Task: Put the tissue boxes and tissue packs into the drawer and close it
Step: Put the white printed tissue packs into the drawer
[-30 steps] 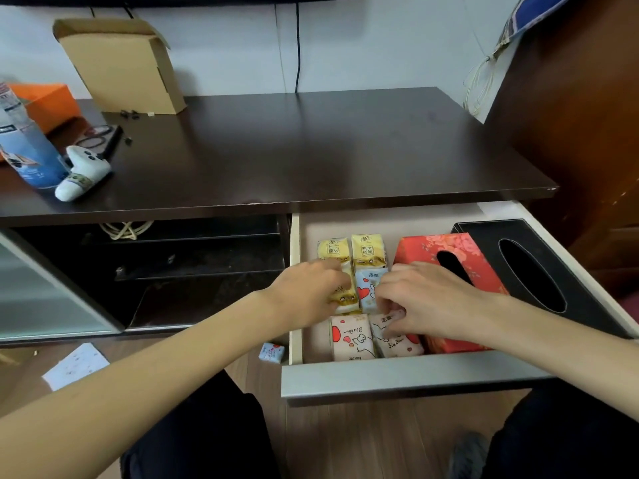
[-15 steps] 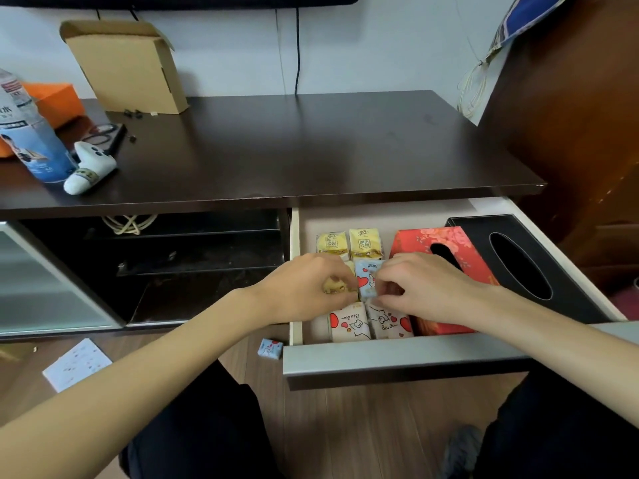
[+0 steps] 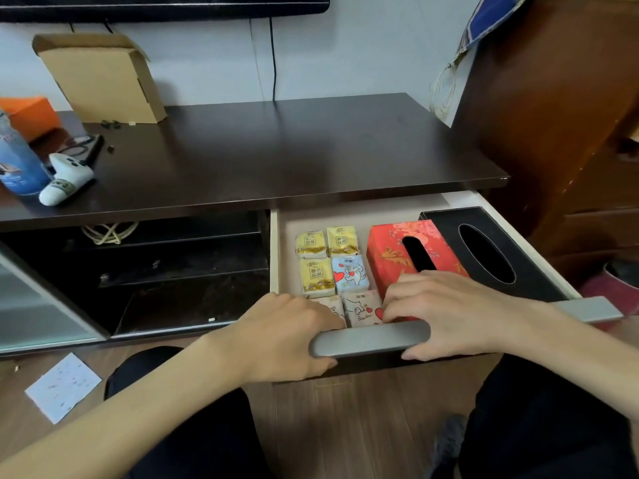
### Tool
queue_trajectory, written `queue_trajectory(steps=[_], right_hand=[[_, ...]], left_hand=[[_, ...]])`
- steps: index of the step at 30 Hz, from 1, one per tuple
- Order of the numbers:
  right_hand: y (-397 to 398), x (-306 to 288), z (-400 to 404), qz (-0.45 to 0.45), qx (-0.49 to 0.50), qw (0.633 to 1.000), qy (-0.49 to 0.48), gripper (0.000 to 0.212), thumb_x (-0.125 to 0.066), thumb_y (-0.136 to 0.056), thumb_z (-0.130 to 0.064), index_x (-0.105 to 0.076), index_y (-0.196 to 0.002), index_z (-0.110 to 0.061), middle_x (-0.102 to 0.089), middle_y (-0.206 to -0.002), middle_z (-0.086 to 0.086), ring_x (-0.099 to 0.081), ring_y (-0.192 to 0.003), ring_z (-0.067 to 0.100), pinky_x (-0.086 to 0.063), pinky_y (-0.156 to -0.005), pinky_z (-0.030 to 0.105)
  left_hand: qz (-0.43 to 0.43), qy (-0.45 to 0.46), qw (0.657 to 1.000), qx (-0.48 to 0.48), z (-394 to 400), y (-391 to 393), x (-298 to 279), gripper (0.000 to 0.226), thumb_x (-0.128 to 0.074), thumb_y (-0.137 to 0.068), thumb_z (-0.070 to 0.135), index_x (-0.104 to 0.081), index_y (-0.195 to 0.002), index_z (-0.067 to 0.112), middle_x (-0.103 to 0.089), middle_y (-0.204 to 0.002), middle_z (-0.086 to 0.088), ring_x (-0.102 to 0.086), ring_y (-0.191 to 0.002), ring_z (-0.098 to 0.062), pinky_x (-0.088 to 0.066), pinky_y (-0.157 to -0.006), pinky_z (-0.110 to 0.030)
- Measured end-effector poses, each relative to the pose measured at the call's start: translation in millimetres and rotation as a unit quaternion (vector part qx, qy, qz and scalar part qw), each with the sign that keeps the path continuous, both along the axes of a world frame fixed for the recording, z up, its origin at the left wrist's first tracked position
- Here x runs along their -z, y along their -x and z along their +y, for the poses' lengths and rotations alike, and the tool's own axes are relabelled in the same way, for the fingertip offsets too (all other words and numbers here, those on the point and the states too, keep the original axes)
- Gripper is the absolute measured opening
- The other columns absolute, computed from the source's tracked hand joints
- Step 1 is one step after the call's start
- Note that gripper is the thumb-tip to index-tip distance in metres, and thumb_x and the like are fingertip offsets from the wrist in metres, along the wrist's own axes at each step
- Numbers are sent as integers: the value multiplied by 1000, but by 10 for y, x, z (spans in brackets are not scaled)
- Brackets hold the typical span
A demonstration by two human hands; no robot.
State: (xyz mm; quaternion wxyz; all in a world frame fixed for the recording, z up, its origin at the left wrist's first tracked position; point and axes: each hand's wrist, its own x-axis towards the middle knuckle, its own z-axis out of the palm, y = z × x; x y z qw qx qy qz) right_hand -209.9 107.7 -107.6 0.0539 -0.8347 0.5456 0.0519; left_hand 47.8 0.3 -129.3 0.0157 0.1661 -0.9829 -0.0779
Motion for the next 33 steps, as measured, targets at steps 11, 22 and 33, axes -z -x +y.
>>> queue_trajectory(steps=[11,22,33], right_hand=[[61,84,-142,-15,54,997,61,56,-69,-89,-57,-64,-137,-30,-48,-117,-17,-38,-106,3,-46,-77,26],[129,150,-645,-43,126,987,90,53,-71,-92,-49,-62,-140,-28,-42,-109,-18,-33,-100,1,-27,-64,13],[-2,323,-772,-41,153,970,184,56,-76,-84,-52,-71,-129,-21,-51,-104,-14,-42,-98,9,-39,-69,28]], left_hand=[[42,6,998,-53,-204,27,163,46,-54,-89,61,-55,-128,38,-67,-123,16,-61,-112,-8,-57,-80,-34],[135,37,980,-142,-758,145,305,55,-64,-82,66,-67,-123,29,-71,-115,10,-63,-104,-9,-50,-78,-26],[193,23,972,-130,-829,-16,432,46,-71,-88,40,-65,-130,22,-68,-118,5,-54,-109,-9,-52,-86,-30]])
